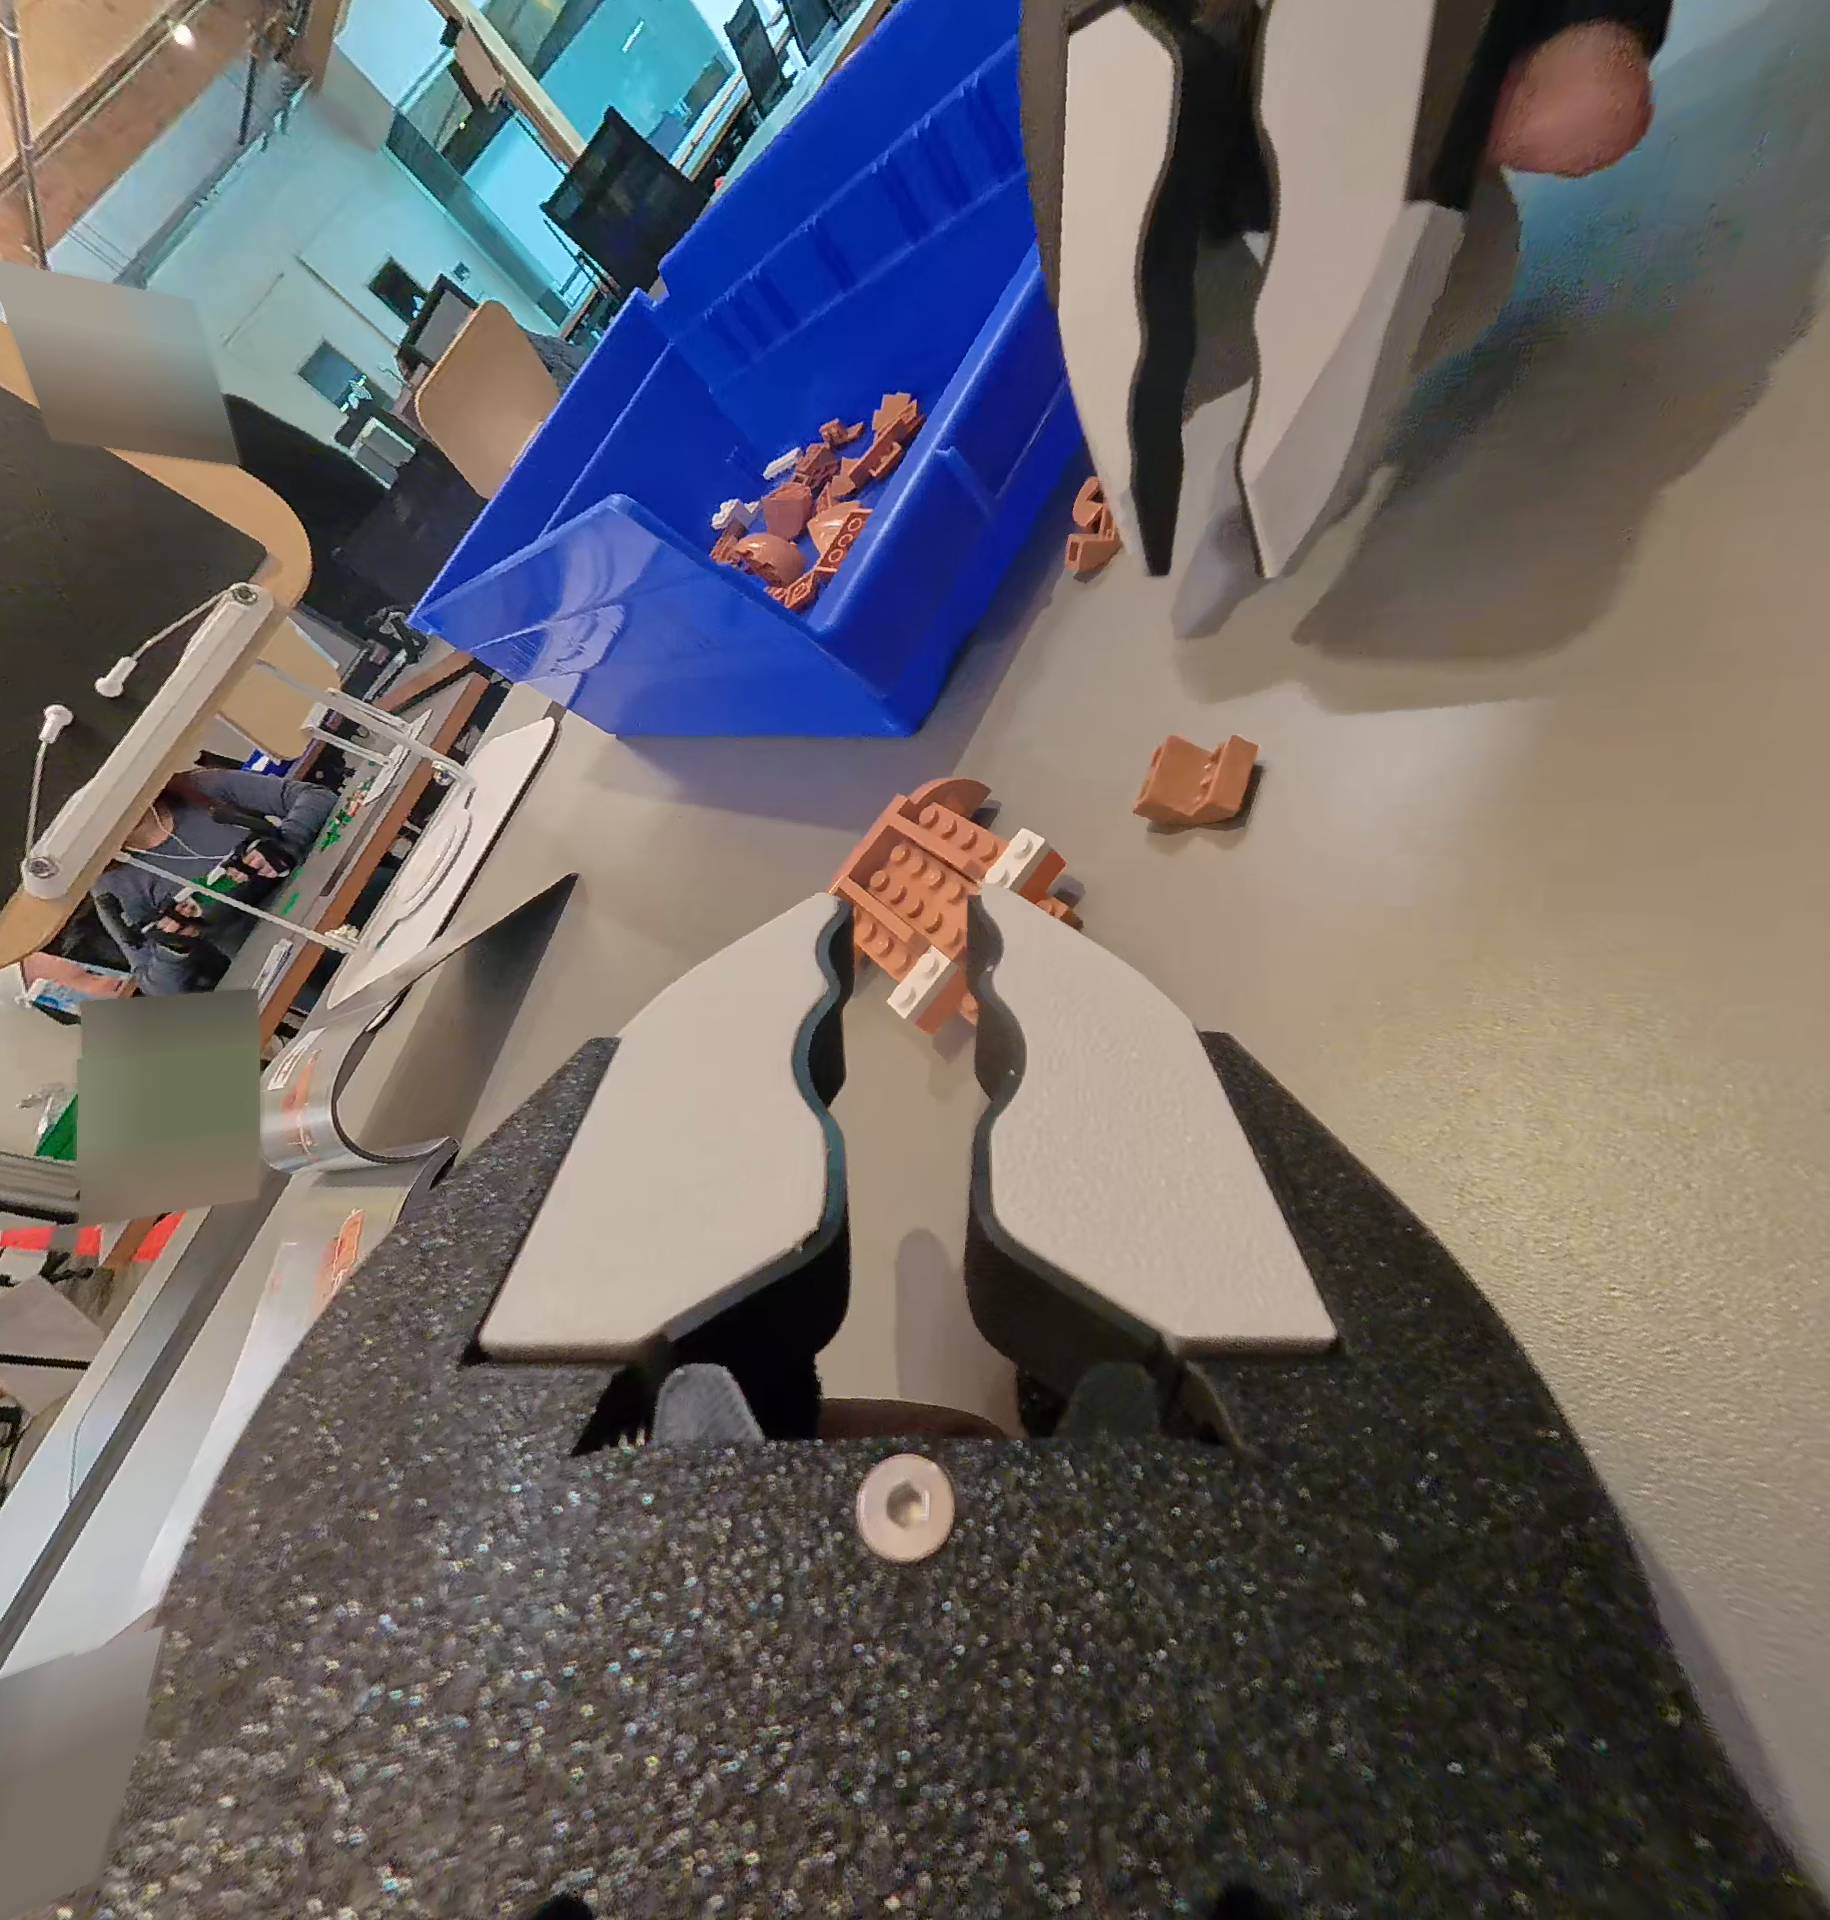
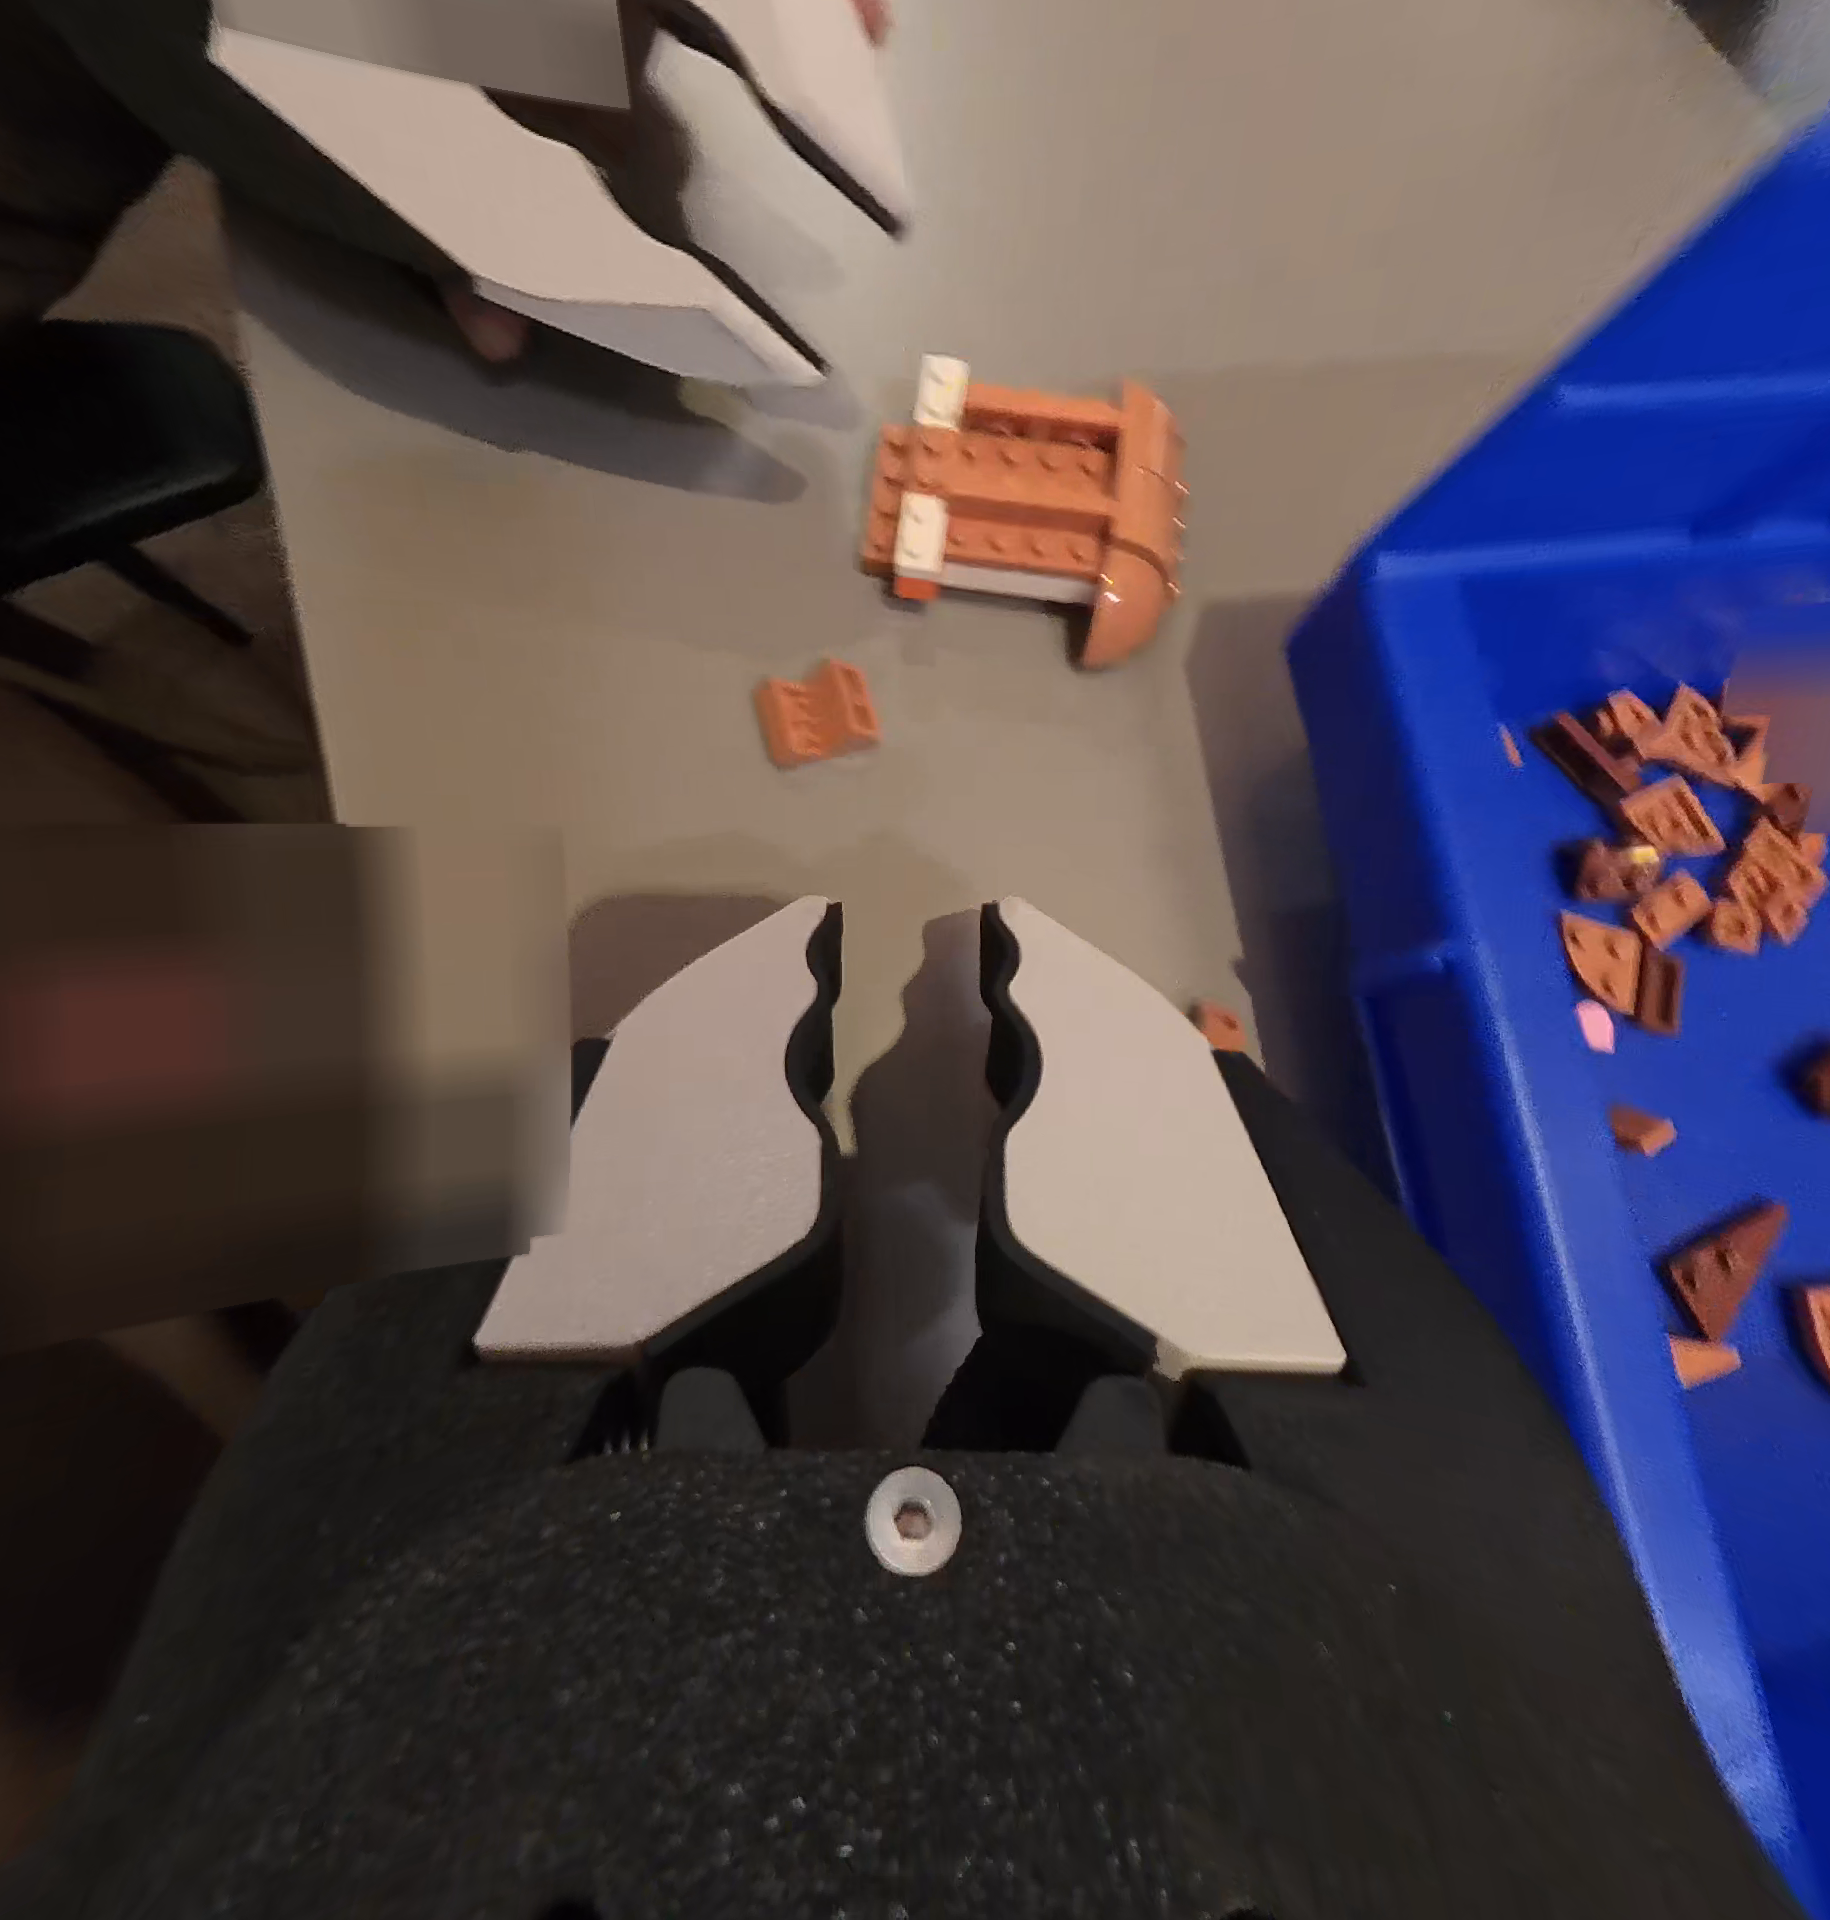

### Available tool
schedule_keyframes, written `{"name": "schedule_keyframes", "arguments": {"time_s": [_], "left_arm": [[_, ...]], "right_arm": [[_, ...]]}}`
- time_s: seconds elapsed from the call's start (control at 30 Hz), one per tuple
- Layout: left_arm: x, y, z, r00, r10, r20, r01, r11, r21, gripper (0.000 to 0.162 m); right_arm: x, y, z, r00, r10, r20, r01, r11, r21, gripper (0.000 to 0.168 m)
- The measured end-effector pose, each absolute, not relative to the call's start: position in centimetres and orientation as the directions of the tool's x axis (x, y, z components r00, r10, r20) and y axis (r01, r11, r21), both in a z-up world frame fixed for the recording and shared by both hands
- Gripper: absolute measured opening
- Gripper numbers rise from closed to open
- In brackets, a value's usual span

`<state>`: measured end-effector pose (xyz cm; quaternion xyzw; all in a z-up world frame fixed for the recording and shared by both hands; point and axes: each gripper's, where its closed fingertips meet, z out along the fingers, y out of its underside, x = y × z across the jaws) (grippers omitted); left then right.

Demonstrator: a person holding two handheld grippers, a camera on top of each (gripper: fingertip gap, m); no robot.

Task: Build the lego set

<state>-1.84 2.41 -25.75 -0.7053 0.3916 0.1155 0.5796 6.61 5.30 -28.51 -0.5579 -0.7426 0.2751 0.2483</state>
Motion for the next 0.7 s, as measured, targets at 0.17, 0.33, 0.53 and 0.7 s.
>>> {"name": "schedule_keyframes", "arguments": {"time_s": [0.17,0.33,0.53,0.7], "left_arm": [[-1.7,2.3,-25.9,0.662,-0.445,-0.602,-0.682,-0.024,-0.731,0.021],[-1.4,2.1,-26.1,0.651,-0.478,-0.59,-0.68,-0.022,-0.733,0.022],[-1.4,2.1,-26.0,0.655,-0.485,-0.579,-0.67,-0.019,-0.742,0.022],[-1.4,2.0,-26.0,0.658,-0.487,-0.574,-0.665,-0.017,-0.747,0.022]], "right_arm": [[4.8,3.0,-28.2,-0.376,0.921,0.101,0.635,0.336,-0.695,0.029],[3.7,2.2,-28.6,-0.437,0.889,0.137,0.626,0.41,-0.664,0.033],[3.5,1.9,-29.7,-0.456,0.882,0.122,0.669,0.429,-0.607,0.029],[3.1,1.9,-29.8,-0.432,0.9,0.062,0.695,0.376,-0.612,0.019]]}}
